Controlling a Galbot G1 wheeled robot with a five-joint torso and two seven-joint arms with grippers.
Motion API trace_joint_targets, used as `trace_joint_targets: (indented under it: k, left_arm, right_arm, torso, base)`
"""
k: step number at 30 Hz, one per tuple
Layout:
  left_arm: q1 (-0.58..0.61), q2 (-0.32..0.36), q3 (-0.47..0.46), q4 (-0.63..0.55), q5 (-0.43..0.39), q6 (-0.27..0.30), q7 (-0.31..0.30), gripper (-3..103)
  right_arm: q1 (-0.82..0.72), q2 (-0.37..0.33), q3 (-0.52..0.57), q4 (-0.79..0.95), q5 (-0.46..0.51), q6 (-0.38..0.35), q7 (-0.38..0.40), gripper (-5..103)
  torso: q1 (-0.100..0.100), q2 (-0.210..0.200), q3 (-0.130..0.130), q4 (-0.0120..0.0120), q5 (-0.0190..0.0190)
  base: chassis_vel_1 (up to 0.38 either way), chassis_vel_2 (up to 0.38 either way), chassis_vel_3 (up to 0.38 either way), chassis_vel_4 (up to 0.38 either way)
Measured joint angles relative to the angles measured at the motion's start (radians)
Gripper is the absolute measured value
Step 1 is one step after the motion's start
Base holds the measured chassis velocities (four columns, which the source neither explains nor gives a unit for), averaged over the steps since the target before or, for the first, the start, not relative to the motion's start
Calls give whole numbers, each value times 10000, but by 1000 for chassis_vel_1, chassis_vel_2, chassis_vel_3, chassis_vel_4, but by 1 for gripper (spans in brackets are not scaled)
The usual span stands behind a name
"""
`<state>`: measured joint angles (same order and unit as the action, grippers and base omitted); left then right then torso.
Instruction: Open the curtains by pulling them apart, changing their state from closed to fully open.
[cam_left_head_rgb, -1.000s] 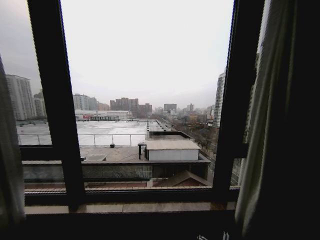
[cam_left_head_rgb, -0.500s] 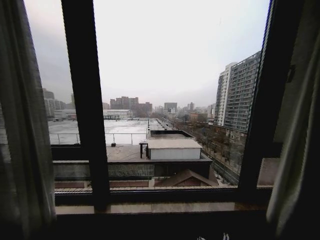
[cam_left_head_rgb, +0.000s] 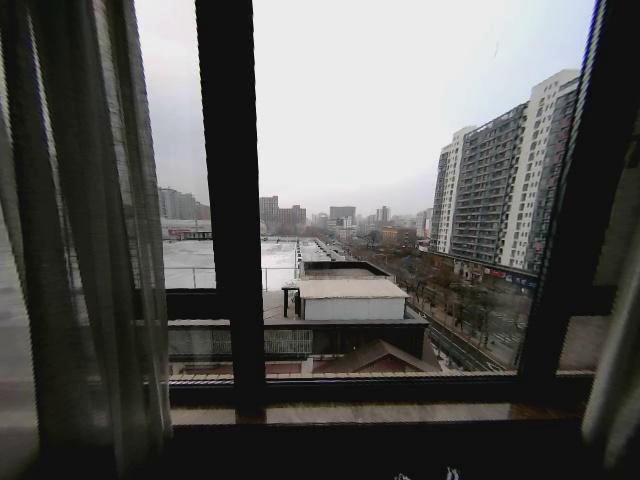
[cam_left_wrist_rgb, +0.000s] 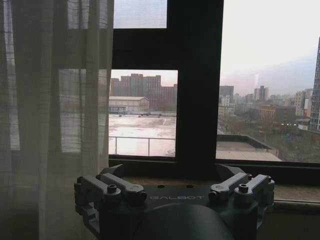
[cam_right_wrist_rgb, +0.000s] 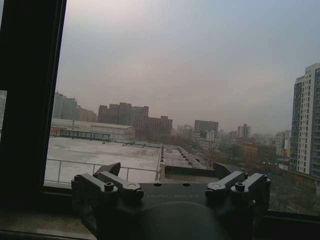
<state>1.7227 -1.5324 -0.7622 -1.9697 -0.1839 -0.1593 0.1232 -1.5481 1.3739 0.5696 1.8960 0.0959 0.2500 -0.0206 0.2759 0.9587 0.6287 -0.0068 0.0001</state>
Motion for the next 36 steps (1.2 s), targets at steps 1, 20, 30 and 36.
trace_joint_targets:
  k: [1, 20, 30, 36]
  left_arm:
    - [12, -1, 0, 0, 0, -2, 2, 100]
    - [159, -32, -94, 20, -8, -199, -1, 100]
    - [-895, 659, -121, -385, -641, 524, -1105, 100]
    - [-1845, 1980, -67, -848, -2100, 2198, -2477, 100]
  right_arm:
    - [-4, -1, -11, 0, -2, 0, 1, 100]
    - [90, -1, -172, 45, -135, -2, -93, 100]
    - [180, 0, -275, -110, -541, -10, -122, 100]
    - [152, 0, -256, -281, -570, -47, -110, 100]
  torso:
    - [0, 0, 0, -1, 1]
    - [1, 0, 1, -1, 5]
    - [0, 1, 0, -2, -6]
    - [1, 0, 1, -2, 0]
  base:
    - [217, 201, -202, -185]
    - [163, 124, -155, -137]
    - [-17, -6, 11, 7]
    - [0, 0, 0, 0]
